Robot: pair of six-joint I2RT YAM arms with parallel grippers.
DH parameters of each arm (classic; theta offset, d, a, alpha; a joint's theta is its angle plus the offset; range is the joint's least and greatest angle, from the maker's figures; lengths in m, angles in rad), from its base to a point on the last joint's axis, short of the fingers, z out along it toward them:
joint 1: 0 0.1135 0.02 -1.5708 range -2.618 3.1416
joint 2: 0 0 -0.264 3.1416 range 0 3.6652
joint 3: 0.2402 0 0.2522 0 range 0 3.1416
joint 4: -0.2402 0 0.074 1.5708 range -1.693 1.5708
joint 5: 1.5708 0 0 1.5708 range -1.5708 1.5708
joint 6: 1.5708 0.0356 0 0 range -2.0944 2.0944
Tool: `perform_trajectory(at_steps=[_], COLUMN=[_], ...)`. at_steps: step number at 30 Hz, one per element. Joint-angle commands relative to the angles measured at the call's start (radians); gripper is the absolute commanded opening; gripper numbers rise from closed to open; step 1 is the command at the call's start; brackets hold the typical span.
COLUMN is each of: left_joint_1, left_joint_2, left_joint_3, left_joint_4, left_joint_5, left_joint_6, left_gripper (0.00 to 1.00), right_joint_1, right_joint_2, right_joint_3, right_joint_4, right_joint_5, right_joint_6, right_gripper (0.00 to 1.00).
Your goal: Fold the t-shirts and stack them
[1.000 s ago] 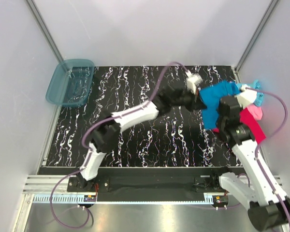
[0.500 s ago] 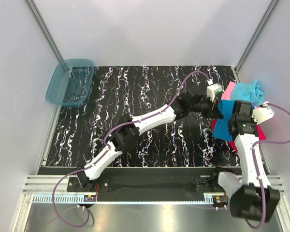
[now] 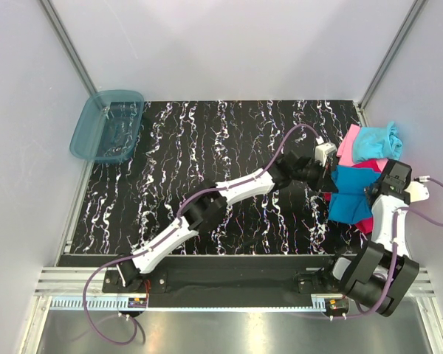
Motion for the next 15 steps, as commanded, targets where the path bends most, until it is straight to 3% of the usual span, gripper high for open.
perform_trajectory(at_steps=[1,9,10,11,12,13,15], left_joint_1=[0.060,0.077,0.078,0.078,0.078,0.078,0.080], left_joint_2=[0.010,0.024,0.027,0.027,0.025,0.019,0.008], left_joint_3=[0.081,0.077,0.071,0.063,0.042,0.029,-0.010], left_joint_4=[-0.023,0.037,0.037,0.040,0.040,0.041,0.044], left_joint_5=[0.057,0.061,0.065,0.065,0.066,0.066,0.063], left_joint_6=[-0.023,-0.047,-0.049,-0.049,-0.046,-0.043,-0.040], left_gripper=[0.00,0.00,0.04,0.12,0.32,0.44,0.67], right_joint_1=[-0.065,-0.102,-0.102,-0.102,-0.105,-0.105,-0.103], right_joint_2=[-0.033,0.049,0.069,0.079,0.085,0.088,0.091], right_joint_3=[0.017,-0.004,-0.008,-0.009,-0.014,-0.014,-0.008], right_joint_4=[0.193,0.227,0.229,0.227,0.227,0.227,0.227], right_joint_5=[0.195,0.207,0.206,0.203,0.204,0.204,0.190], right_joint_6=[0.060,0.147,0.150,0.150,0.152,0.159,0.152], right_gripper=[0.00,0.00,0.01,0.04,0.07,0.22,0.37])
